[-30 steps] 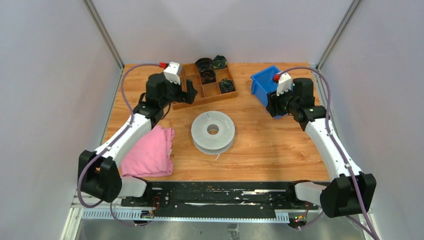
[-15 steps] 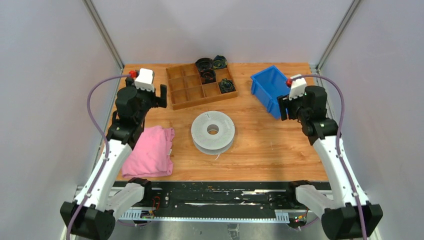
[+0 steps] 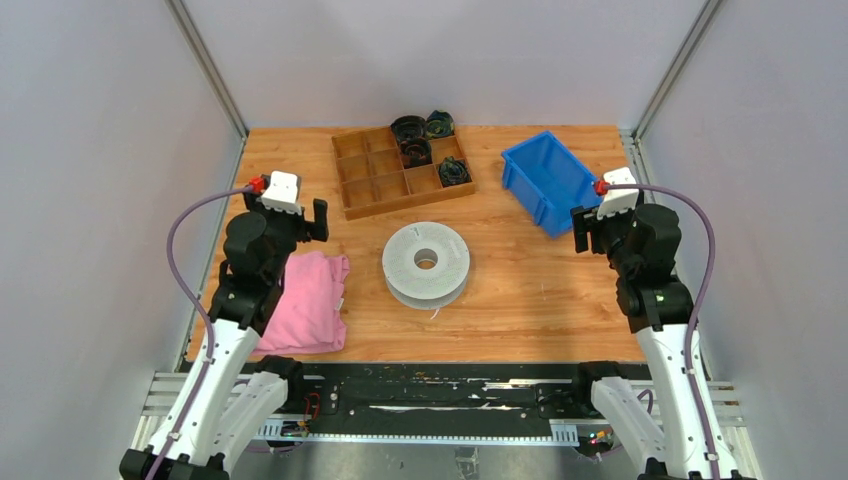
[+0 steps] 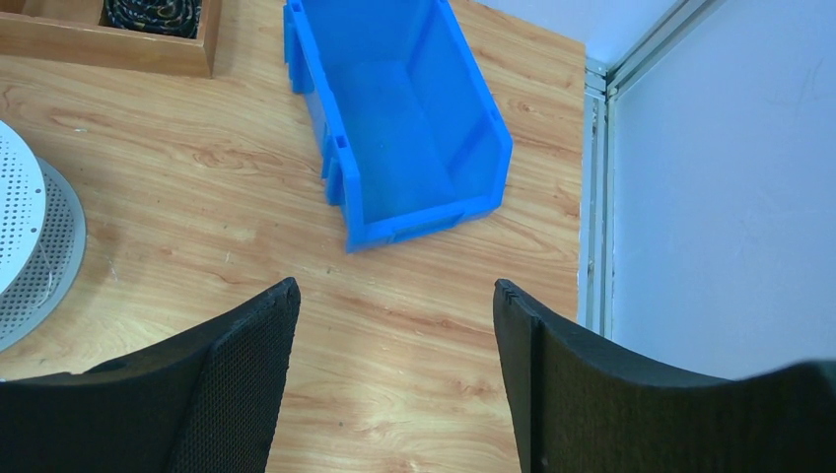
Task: Wrap the cables
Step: Reset both arms
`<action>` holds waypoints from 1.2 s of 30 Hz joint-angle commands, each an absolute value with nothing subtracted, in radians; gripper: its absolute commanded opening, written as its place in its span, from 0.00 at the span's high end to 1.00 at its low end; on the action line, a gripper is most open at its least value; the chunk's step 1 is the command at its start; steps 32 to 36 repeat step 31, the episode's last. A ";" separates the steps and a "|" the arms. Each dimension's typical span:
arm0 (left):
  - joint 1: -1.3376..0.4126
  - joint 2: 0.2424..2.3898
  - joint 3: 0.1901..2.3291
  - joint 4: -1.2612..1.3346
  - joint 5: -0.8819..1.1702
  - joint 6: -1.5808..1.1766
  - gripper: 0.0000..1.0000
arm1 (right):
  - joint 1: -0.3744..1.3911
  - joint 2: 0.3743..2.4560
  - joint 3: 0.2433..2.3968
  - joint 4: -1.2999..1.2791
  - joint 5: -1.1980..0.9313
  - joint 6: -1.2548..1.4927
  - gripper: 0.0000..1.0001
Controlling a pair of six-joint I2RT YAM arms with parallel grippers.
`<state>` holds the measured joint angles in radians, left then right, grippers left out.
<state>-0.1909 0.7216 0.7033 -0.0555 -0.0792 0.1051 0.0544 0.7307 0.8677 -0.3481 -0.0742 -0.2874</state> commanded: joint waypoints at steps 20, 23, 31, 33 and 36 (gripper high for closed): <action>-0.183 0.711 0.797 -0.157 -0.072 0.090 0.01 | 0.038 0.705 0.864 -0.343 -0.094 -0.309 0.28; -0.183 0.714 0.799 -0.158 -0.074 0.085 0.01 | 0.038 0.704 0.866 -0.346 -0.093 -0.309 0.28; -0.183 0.722 0.797 -0.156 -0.077 0.081 0.01 | 0.038 0.708 0.867 -0.348 -0.092 -0.302 0.29; -0.183 0.722 0.797 -0.156 -0.077 0.081 0.01 | 0.038 0.708 0.867 -0.348 -0.092 -0.302 0.29; -0.183 0.722 0.797 -0.156 -0.077 0.081 0.01 | 0.038 0.708 0.867 -0.348 -0.092 -0.302 0.29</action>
